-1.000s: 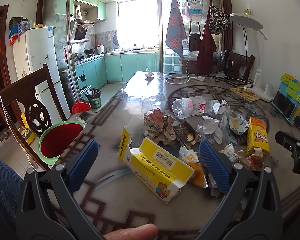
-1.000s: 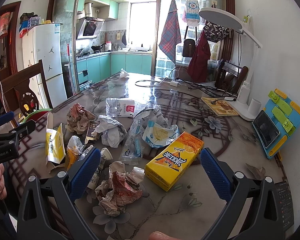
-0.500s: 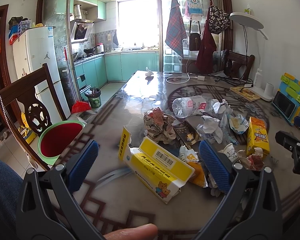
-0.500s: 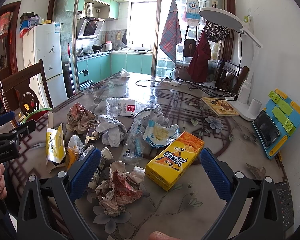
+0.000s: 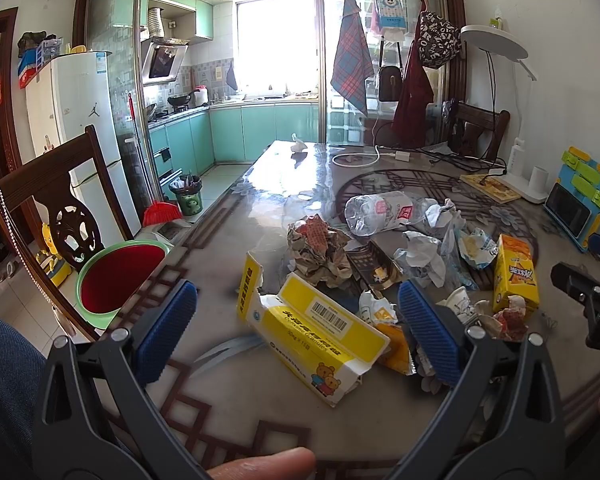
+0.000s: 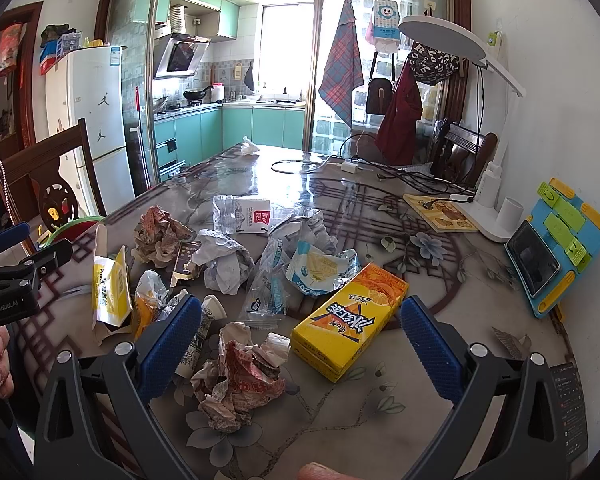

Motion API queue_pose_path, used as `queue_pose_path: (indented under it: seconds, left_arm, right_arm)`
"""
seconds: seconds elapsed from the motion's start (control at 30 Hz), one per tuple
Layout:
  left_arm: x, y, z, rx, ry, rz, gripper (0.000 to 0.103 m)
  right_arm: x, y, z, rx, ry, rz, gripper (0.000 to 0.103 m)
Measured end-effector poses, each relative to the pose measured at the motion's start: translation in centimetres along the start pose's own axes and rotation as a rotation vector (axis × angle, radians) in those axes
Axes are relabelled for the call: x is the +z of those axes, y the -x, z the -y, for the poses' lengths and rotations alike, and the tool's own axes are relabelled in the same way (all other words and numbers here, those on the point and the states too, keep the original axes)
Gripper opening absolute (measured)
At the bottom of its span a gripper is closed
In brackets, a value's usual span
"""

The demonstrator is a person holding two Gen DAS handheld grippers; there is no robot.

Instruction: Collect trash

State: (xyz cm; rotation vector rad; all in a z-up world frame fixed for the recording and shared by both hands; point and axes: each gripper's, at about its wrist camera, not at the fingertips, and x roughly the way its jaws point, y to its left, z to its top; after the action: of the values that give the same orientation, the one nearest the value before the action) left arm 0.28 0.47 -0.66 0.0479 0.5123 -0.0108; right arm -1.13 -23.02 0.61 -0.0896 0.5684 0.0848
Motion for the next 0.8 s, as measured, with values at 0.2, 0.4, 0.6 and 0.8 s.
queue_pose_path:
  seconds: [0.2,0.4,0.6,0.8]
  left_arm:
    - [-0.02,-0.04,-0.05,0.000,0.002,-0.001,0.099]
    - [0.02,-0.02,-0.02,-0.001,0.002,-0.002,0.100]
    - [0.02,-0.03,-0.03,-0.001,0.003,-0.002,0.099]
    - [-0.18,0.00,-0.21,-0.002,0.005,-0.006,0.100]
  right_arm:
    - [-0.01,0.01,0.01,0.000,0.001,0.000,0.097]
    - [-0.01,0.02,0.04,-0.001,0.001,0.000,0.097]
    - [-0.16,-0.04,0.01,-0.002,-0.001,-0.004,0.097]
    - [-0.21,-0.01,-0.05,-0.012,-0.003,-0.011,0.097]
